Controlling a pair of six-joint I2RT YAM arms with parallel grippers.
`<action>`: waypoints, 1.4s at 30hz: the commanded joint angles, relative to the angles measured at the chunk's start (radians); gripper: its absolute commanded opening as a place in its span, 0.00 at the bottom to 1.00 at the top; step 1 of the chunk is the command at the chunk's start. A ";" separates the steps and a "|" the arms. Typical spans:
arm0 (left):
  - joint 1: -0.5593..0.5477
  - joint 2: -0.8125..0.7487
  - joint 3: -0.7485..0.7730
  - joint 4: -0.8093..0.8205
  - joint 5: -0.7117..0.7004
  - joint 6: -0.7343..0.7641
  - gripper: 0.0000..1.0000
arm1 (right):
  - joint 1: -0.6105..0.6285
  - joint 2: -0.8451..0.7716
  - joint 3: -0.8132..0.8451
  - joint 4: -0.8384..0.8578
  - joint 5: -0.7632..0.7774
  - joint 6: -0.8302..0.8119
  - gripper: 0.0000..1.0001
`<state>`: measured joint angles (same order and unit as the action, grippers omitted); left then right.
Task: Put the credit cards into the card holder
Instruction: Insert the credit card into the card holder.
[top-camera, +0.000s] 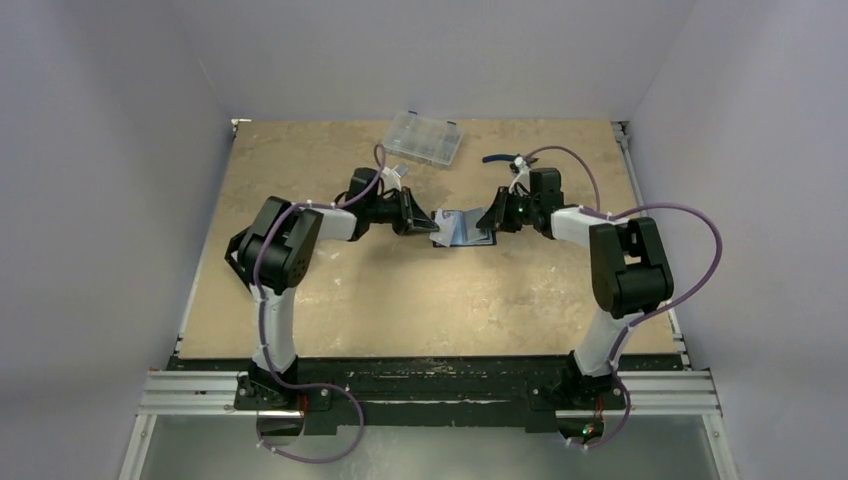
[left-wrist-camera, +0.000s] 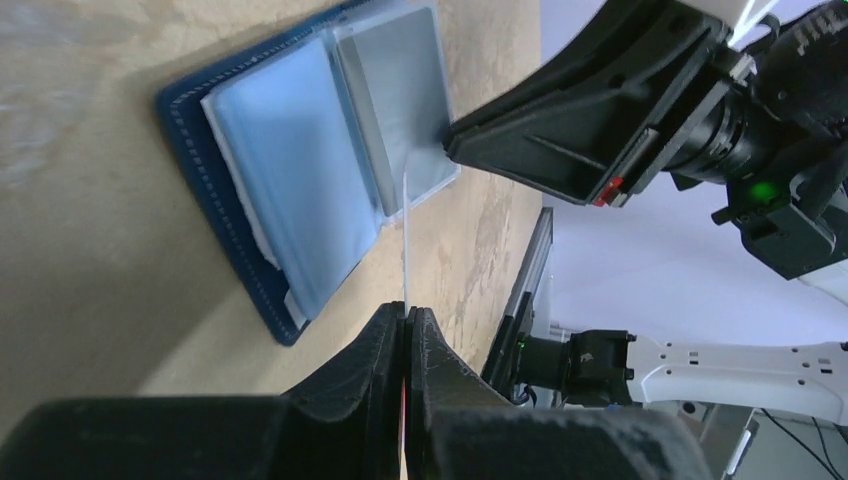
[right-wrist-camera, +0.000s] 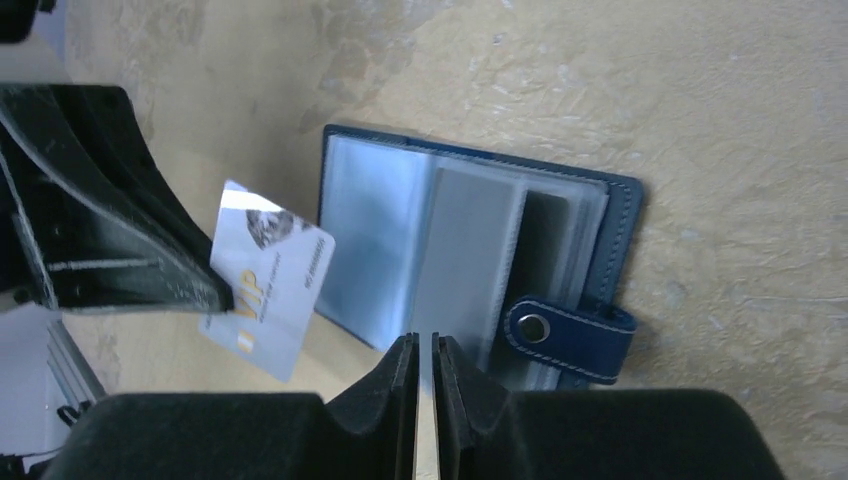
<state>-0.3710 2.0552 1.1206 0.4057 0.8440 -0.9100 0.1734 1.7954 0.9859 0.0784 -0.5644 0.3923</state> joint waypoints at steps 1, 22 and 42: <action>-0.035 0.056 0.047 0.212 0.046 -0.120 0.00 | -0.045 0.035 0.035 0.026 -0.011 0.010 0.17; -0.059 0.178 0.099 0.127 -0.026 -0.139 0.00 | -0.066 0.080 0.017 0.036 -0.017 -0.003 0.14; -0.099 0.258 0.158 0.253 -0.106 -0.259 0.00 | -0.063 0.088 0.017 0.035 -0.021 0.002 0.13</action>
<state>-0.4496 2.2875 1.2533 0.5709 0.7944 -1.1194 0.1081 1.8679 0.9874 0.0929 -0.5755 0.4023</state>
